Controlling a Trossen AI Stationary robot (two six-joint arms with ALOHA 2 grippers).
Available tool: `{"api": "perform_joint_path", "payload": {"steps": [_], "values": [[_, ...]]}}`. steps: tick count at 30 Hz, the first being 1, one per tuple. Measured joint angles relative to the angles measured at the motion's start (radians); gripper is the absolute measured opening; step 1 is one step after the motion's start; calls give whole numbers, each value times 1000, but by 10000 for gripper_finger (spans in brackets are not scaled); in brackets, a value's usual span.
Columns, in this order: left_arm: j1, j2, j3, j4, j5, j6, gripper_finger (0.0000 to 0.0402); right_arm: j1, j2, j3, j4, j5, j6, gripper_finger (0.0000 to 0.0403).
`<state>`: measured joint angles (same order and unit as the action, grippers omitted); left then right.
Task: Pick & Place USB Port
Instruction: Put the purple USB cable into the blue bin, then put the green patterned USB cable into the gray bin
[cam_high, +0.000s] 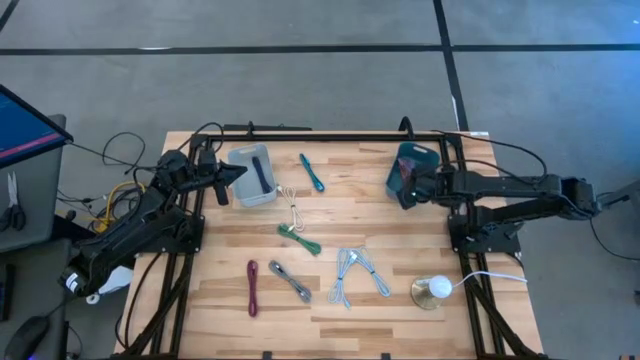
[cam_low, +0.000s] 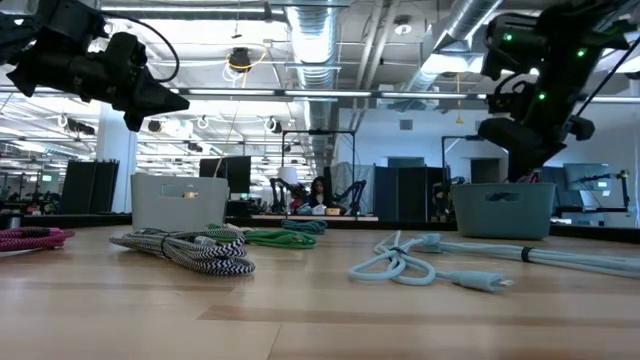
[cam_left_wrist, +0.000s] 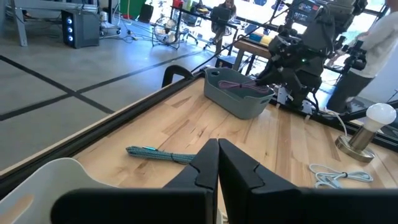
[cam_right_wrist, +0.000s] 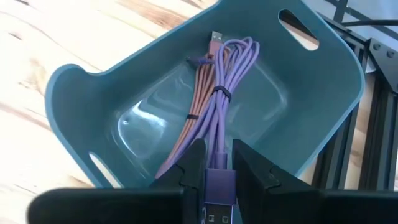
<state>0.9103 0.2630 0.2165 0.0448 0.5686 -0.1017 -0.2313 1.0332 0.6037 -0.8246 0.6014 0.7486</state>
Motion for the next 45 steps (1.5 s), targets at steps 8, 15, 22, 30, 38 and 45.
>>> {"api": "perform_joint_path", "payload": {"steps": [8, 15, 22, 30, 38, 45], "values": [[0, 0, 0, 0, 0, 0, 10, -3, 0, 0, -1, -2, 0, 141], [0, 0, 0, 0, 0, 0, 10, -3, 0, 18, -9, -8, -20, 189], [0, 0, 0, -1, 0, 0, 10, 47, 0, 143, 4, -206, -103, 169], [0, 0, 0, -1, 0, 0, 10, 140, 0, 202, 108, -265, -134, 131], [0, 0, 0, 0, 0, 0, 10, 198, 0, 202, 346, -268, -323, 118], [0, 0, 0, 0, 0, 0, 10, 213, 37, 203, 499, -343, -341, 117]]}}
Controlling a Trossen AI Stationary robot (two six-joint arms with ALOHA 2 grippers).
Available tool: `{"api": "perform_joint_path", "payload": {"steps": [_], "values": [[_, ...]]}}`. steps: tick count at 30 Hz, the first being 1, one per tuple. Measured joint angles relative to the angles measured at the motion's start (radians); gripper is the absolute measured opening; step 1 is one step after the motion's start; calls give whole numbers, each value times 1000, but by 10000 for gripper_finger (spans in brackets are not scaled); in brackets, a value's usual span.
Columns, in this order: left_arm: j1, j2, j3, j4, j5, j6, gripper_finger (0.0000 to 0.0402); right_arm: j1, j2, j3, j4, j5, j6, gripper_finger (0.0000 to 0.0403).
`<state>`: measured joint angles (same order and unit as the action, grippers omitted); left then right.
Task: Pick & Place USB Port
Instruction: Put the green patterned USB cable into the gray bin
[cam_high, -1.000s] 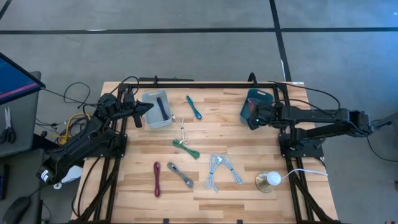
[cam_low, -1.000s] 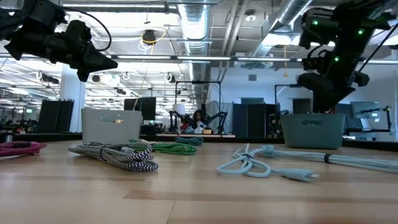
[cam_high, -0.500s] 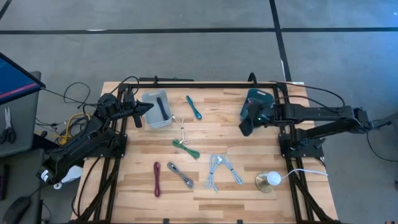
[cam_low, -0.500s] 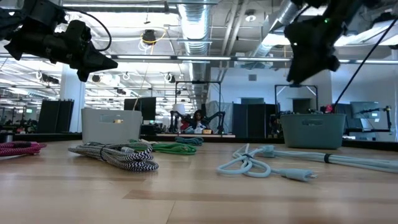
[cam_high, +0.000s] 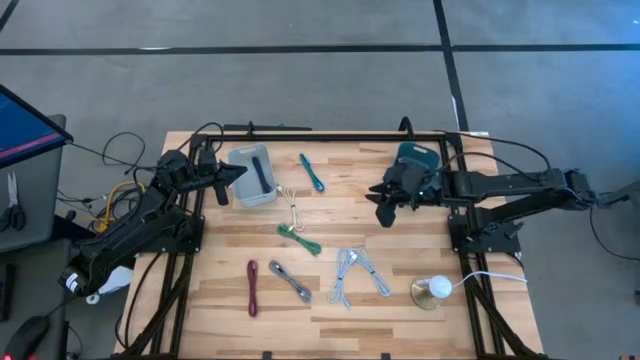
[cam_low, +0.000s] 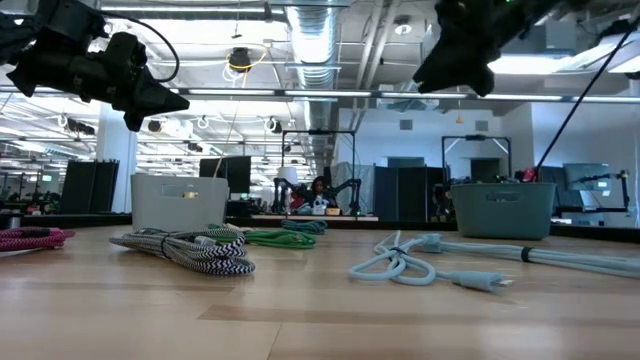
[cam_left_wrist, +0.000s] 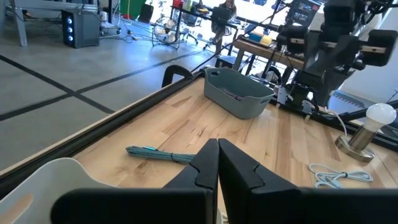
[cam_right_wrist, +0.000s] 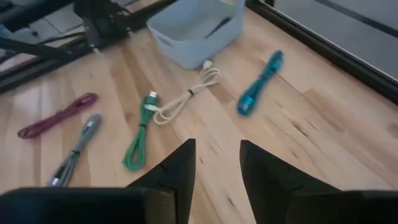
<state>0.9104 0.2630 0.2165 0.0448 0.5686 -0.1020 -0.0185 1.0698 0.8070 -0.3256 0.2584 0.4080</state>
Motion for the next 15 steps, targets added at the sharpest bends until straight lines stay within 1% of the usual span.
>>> {"api": "perform_joint_path", "payload": {"steps": [3, 7, 15], "values": [[0, 0, 0, 0, 0, 0, 10, 0, 54, 0, 48, 0, -12, 117], [0, 0, 0, 0, 0, 0, 10, -2, 159, 0, 135, 2, -19, 117], [0, 1, 0, 0, 0, 0, 10, -11, 378, 0, 363, 3, -86, 122]]}}
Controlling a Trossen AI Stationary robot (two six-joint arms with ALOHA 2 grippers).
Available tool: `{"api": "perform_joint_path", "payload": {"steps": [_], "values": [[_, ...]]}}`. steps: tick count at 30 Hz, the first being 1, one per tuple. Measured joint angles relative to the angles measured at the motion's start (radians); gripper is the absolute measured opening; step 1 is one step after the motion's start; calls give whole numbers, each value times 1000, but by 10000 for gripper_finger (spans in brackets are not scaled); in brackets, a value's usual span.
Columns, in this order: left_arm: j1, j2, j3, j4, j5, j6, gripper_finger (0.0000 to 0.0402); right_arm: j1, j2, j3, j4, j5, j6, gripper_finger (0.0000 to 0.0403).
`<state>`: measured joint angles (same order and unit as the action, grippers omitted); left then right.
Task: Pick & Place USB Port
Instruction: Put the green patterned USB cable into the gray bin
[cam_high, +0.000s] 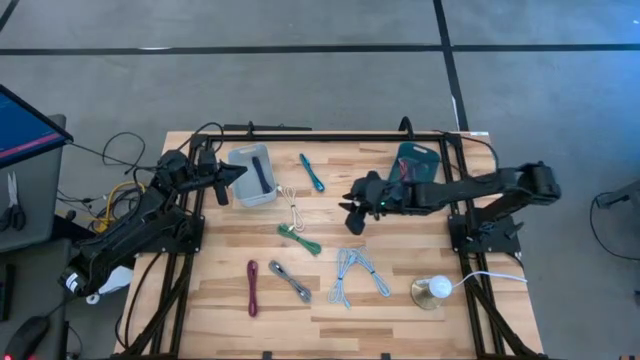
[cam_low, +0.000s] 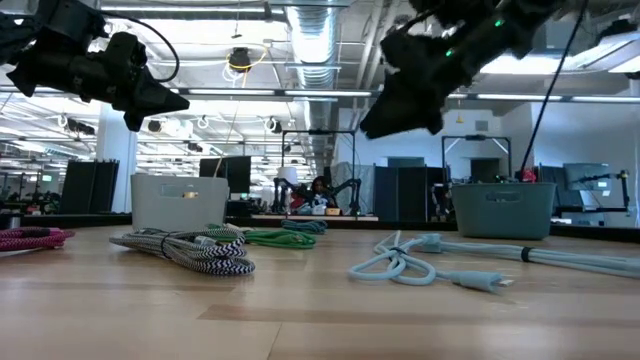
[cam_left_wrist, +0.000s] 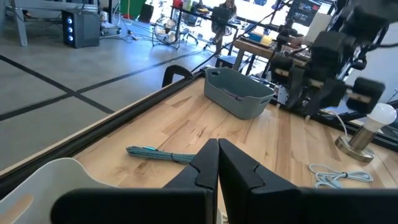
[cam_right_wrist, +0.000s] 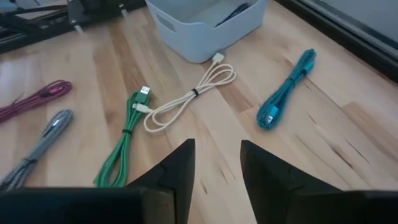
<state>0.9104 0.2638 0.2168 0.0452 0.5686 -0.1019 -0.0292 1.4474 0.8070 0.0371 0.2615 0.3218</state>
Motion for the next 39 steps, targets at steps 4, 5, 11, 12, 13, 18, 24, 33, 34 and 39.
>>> {"api": "perform_joint_path", "payload": {"steps": [4, 5, 11, 12, 13, 18, 24, 33, 34, 39], "values": [[0, 0, 0, 0, 0, 0, 10, -23, 60, 0, 57, 1, -18, 128], [0, 0, 0, 0, 0, 0, 10, -29, 69, 0, 68, 1, -18, 129], [-16, 25, 0, 19, 4, -2, 10, -47, 67, 0, 73, 1, -33, 127], [-26, 37, 0, 36, 4, 5, 10, -48, 59, 0, 68, 1, -47, 126], [-40, 53, 0, 57, 5, 19, 10, -51, 48, -1, 56, 1, -59, 125], [-137, 161, 9, 203, 24, 152, 10, -53, 17, 0, 30, 1, -88, 122], [-216, 330, 94, 208, 23, 370, 10, -63, -26, 0, -158, 73, -138, 120], [-264, 575, 227, 211, 12, 436, 10, -62, -133, -55, -245, 215, -142, 73], [-273, 595, 238, 211, 4, 445, 11, -61, -150, -72, -238, 213, -148, 65], [-307, 660, 272, 218, -40, 499, 11, -48, -271, -178, -151, 212, -157, 20]]}}
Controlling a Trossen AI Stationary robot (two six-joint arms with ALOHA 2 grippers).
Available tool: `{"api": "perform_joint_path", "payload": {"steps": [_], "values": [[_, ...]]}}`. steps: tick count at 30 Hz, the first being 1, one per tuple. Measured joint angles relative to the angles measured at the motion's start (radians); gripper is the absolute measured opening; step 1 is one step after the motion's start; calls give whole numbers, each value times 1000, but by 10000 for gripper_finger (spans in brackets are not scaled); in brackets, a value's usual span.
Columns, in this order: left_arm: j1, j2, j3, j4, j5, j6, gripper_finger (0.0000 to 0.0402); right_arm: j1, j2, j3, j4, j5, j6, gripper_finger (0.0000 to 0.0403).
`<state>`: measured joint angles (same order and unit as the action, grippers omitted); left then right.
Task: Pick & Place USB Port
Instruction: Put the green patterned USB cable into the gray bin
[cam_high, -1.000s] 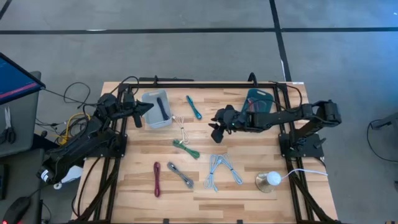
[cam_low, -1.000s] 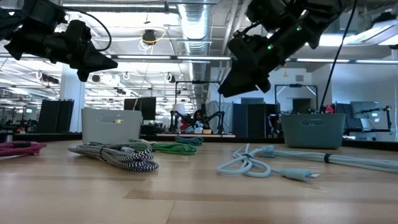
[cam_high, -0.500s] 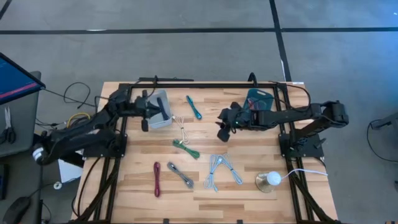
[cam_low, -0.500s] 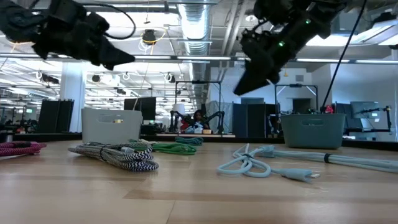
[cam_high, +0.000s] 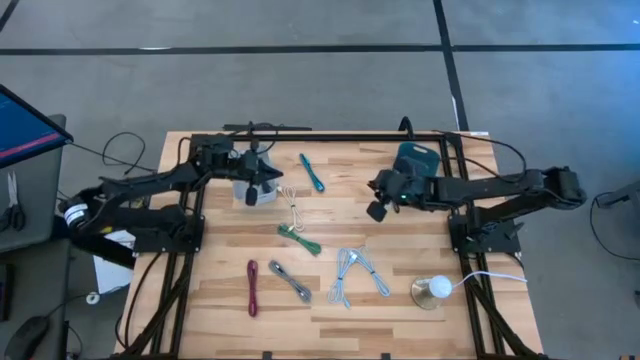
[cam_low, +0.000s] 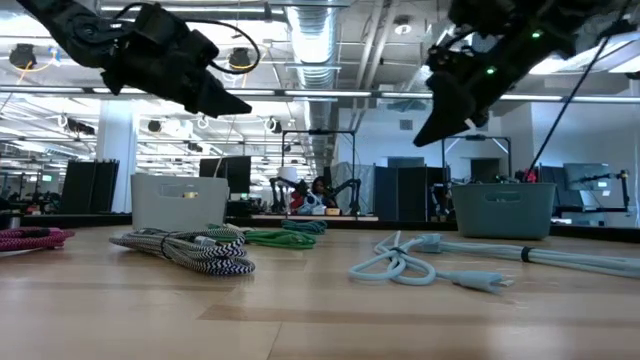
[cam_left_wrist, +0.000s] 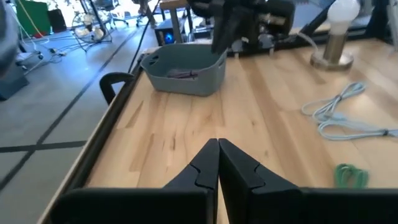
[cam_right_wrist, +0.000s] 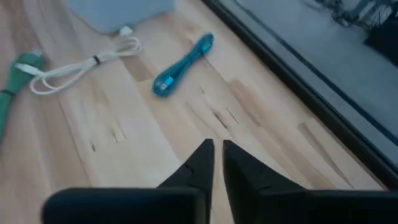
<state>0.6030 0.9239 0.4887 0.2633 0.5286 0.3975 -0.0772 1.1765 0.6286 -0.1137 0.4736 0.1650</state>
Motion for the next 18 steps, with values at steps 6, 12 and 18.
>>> {"api": "perform_joint_path", "payload": {"steps": [6, 12, 18], "values": [[-48, 44, 5, 7, -114, 136, 11, 47, -194, -111, 55, -3, -42, 8], [-92, 83, 5, 81, -199, 233, 32, 109, -399, -206, 131, -58, -96, 2], [-102, 110, 5, 199, -239, 255, 106, 144, -583, -308, 169, -80, -96, 2]]}}
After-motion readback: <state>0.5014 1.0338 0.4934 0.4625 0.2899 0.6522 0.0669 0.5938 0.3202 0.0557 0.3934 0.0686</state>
